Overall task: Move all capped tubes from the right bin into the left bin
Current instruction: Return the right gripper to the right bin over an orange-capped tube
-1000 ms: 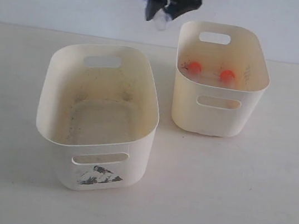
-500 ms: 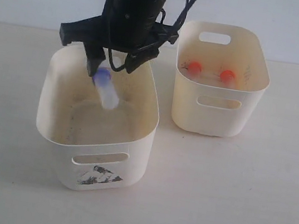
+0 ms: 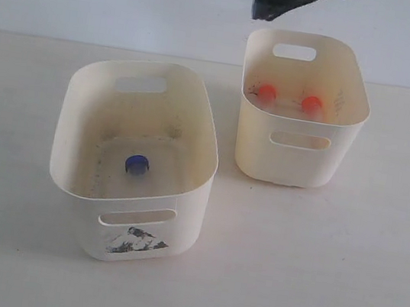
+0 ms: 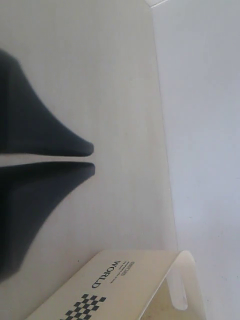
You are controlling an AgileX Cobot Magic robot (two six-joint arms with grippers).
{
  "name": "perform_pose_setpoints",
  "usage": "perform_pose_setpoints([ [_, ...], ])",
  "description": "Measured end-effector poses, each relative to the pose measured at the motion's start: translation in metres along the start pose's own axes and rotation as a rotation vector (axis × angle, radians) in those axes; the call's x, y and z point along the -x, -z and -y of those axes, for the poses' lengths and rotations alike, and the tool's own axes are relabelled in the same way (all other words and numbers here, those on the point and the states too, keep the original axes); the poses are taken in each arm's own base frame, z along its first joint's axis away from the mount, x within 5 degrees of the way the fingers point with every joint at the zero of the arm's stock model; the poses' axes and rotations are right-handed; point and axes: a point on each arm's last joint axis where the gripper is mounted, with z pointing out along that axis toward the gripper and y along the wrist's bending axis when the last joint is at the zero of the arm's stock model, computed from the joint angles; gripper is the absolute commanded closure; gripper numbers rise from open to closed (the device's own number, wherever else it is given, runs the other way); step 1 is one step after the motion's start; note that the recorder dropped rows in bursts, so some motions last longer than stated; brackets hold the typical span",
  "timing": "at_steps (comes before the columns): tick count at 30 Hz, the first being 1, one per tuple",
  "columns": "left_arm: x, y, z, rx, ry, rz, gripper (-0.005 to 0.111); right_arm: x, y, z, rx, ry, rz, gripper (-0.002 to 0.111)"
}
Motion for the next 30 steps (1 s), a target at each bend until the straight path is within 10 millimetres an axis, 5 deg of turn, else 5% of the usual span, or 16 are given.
perform_pose_setpoints([
  [10,0.000,0.000,0.000,0.000,0.000,0.000,0.102,-0.016,-0.088,0.058,-0.108,-0.134,-0.126,0.107],
  [13,0.000,0.000,0.000,0.000,0.000,0.000,0.102,-0.025,-0.109,0.061,-0.117,-0.139,-0.156,0.095],
  [17,0.000,0.000,0.000,0.000,0.000,0.000,0.102,-0.029,-0.124,0.061,-0.110,-0.141,-0.144,0.071],
  [30,0.000,0.000,0.000,0.000,0.000,0.000,0.102,-0.037,-0.154,0.061,-0.082,-0.182,-0.120,0.070],
])
